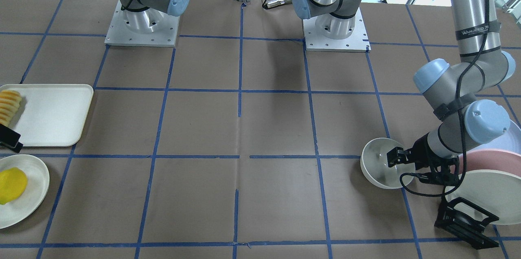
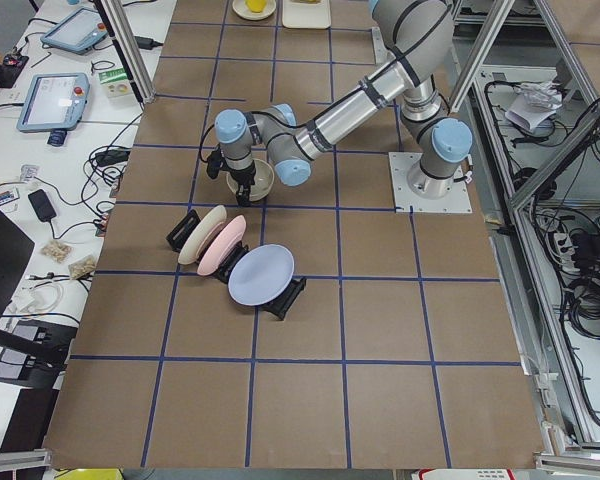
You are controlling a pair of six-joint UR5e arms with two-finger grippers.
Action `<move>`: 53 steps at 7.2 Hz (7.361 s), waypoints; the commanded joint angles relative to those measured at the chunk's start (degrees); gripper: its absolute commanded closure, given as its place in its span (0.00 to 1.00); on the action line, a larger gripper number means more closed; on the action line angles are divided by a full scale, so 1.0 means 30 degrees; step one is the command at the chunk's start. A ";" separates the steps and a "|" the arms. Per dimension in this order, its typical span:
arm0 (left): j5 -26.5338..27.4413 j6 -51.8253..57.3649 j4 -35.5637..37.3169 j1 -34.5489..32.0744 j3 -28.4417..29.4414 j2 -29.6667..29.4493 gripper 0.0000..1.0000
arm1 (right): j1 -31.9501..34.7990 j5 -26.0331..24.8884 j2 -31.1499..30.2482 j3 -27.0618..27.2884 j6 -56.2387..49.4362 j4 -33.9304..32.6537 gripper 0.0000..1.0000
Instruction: Place bowl and put lemon in it
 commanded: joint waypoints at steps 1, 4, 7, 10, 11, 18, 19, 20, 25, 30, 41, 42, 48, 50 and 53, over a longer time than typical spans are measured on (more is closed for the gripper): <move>-0.0211 0.0147 0.0116 0.0346 0.0204 -0.0106 1.00 | -0.0928 0.0106 0.1462 -0.0008 -0.0425 -0.1286 0.00; -0.0270 0.0148 0.0116 0.0377 0.0148 -0.0104 1.00 | -0.1168 0.0019 0.3426 -0.0037 0.0944 -0.3602 0.00; -0.2086 -0.0145 -0.0990 -0.0117 0.0671 0.0828 1.00 | -0.1226 -0.0098 0.4629 -0.0037 0.0835 -0.4187 0.00; -0.4483 -0.0871 -0.2609 -0.2396 0.0617 0.1595 1.00 | -0.1227 -0.1033 0.5274 -0.0008 0.0835 -0.4306 0.00; -0.5794 -0.2995 -0.2406 -0.3711 0.0645 0.1479 1.00 | -0.1227 -0.1065 0.5509 -0.0008 0.0777 -0.4480 0.00; -0.6160 -1.1191 0.1956 -0.9847 -0.0262 0.0277 1.00 | -0.0907 -0.2210 0.2182 -0.0535 0.1099 0.0373 1.00; -0.6130 -1.1248 0.1961 -0.9934 -0.0263 0.0102 1.00 | -0.0150 -0.1628 0.1301 -0.0535 0.1244 0.1049 1.00; -0.5956 -1.1278 0.2049 -1.0370 -0.0263 -0.0016 1.00 | 0.1046 -0.1535 0.0277 -0.0535 0.3391 0.2013 1.00; -0.2621 -1.1190 0.1415 -1.0435 0.0699 0.1207 0.00 | 0.6731 0.0861 -0.1577 -0.0564 0.8591 0.3370 1.00; 0.0608 -0.6237 -0.9500 -0.8502 0.3077 0.6565 0.00 | 1.1828 0.1484 -0.0618 -0.0477 1.2463 0.1298 1.00; -0.0505 -0.6323 -1.2657 -0.7328 0.4981 0.7835 0.00 | 1.4535 0.2509 0.4191 0.0109 1.4165 -0.2607 0.90; -0.0505 -0.7313 -1.2571 -0.7328 0.5271 0.7893 0.00 | 1.4535 0.2480 0.4309 0.0109 1.4165 -0.2636 0.82; -0.0796 -0.8025 -1.2013 -0.7299 0.5304 0.8450 0.00 | 1.4506 0.2246 0.4428 0.0168 1.4194 -0.2636 0.00; -0.0564 -0.7821 -1.2013 -0.7153 0.5303 0.8597 0.00 | 1.4274 0.2216 0.3293 -0.0153 1.4165 -0.2258 0.00; -0.0007 -0.7821 -1.2100 -0.7298 0.5040 0.8887 0.00 | 1.1500 0.0847 -0.1473 0.0195 1.1400 0.1891 0.00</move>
